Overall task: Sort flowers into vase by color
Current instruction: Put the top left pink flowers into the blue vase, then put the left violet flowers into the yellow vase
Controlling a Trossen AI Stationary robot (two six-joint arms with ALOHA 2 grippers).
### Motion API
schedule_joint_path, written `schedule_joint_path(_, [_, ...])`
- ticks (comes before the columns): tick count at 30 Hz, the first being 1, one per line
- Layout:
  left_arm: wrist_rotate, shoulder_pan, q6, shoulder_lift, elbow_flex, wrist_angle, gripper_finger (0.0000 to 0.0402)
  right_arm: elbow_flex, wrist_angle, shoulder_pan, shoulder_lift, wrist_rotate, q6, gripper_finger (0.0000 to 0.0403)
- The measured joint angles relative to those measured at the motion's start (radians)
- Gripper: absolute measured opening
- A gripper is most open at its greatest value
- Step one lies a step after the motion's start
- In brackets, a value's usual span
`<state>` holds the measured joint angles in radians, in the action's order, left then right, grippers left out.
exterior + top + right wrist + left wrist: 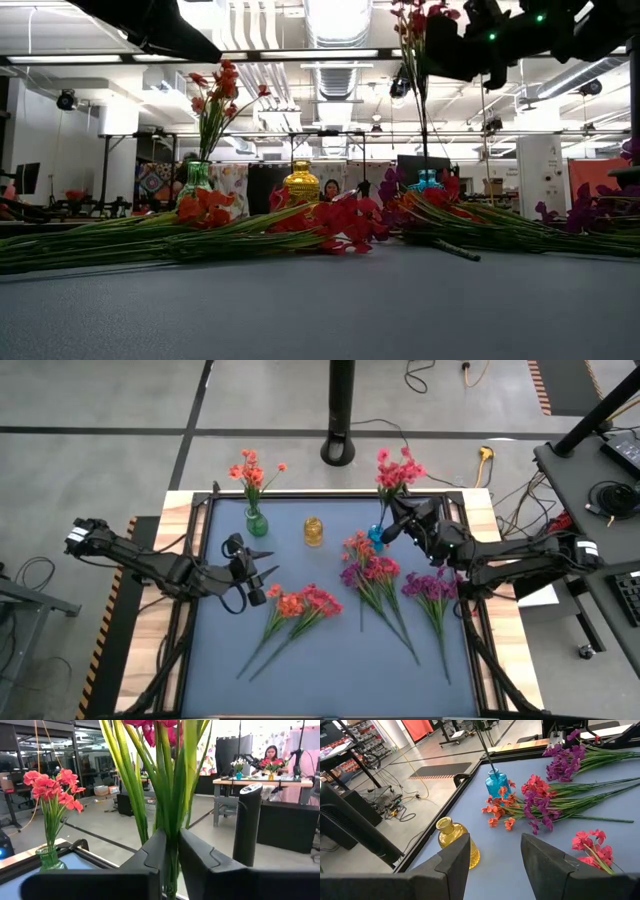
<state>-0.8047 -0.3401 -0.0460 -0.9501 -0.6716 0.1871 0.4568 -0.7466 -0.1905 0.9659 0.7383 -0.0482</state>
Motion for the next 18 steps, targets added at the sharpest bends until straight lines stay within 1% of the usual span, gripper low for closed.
schedule_joint_path(5, [0.0,0.0,0.0,0.0,0.0,0.0,0.0159,0.0,0.096,0.0,-0.012,0.051,0.034,0.0092])
schedule_joint_path(12, [0.0,0.0,-0.01,0.0,0.0,0.0,0.0159,0.012,0.323,0.003,-0.053,0.047,0.188,0.016])
schedule_joint_path(16, [0.0,0.0,-0.027,0.0,0.0,0.0,0.0159,0.038,0.498,0.01,-0.09,-0.023,0.288,0.0199])
schedule_joint_path(18, [0.0,0.0,-0.071,0.0,0.0,0.0,0.0159,0.069,0.641,0.021,-0.115,-0.068,0.344,0.0213])
